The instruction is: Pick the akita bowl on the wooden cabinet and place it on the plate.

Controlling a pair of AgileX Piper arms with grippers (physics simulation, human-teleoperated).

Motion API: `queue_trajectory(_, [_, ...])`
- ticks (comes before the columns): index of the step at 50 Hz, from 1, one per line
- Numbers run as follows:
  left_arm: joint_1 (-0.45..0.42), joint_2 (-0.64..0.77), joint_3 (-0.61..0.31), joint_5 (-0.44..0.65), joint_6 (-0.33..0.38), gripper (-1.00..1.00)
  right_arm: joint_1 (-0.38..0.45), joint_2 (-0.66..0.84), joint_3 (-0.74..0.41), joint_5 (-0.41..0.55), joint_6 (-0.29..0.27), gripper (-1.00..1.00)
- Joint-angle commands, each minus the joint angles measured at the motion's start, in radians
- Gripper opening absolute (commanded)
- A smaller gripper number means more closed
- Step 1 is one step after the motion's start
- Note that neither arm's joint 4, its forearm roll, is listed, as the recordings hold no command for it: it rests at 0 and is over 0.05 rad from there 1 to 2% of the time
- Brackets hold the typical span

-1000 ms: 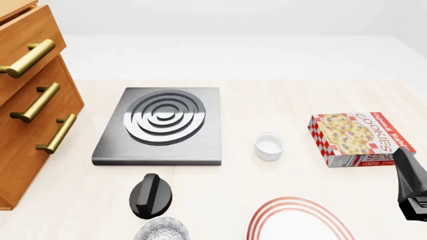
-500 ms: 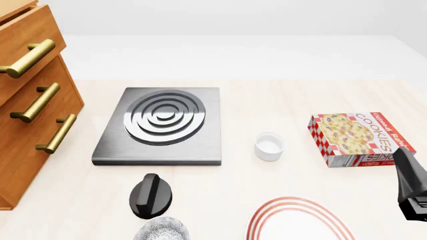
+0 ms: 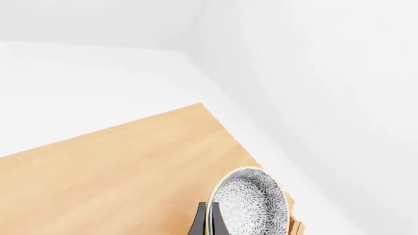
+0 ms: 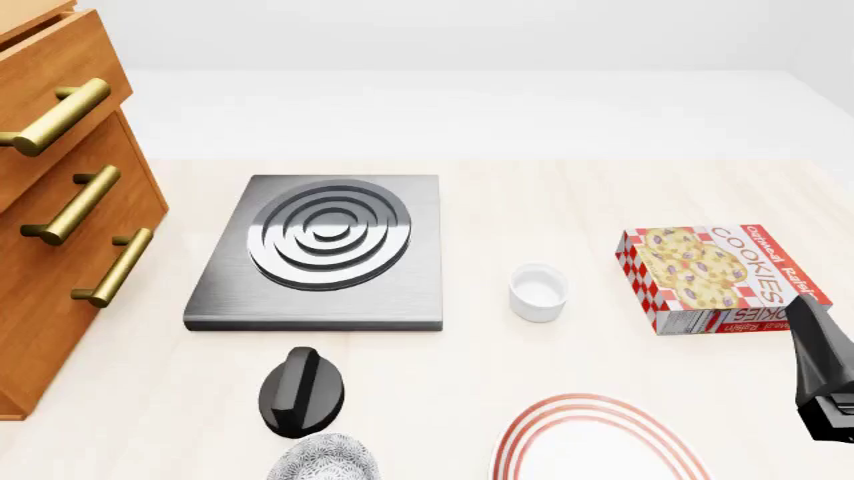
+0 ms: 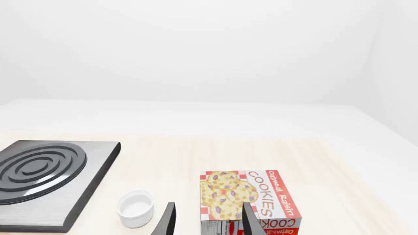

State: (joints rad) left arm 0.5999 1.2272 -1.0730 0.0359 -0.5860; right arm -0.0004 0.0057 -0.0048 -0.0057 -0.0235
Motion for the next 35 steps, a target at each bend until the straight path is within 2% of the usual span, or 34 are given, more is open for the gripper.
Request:
queue_trajectory(1, [-0.033, -0.118, -0.065, 0.121, -0.055, -1.0, 0.0, 0.0, 0.0, 0.0, 0.0, 1.0])
queue_trajectory(16, [-0.08, -0.245, -0.173, 0.276, -0.081, -1.0, 0.0, 0.0, 0.0, 0.0, 0.0, 1.0])
queue_trajectory(35, [-0.223, -0.374, -0.183, 0.353, -0.108, -1.0, 0.0, 0.0, 0.0, 0.0, 0.0, 1.0])
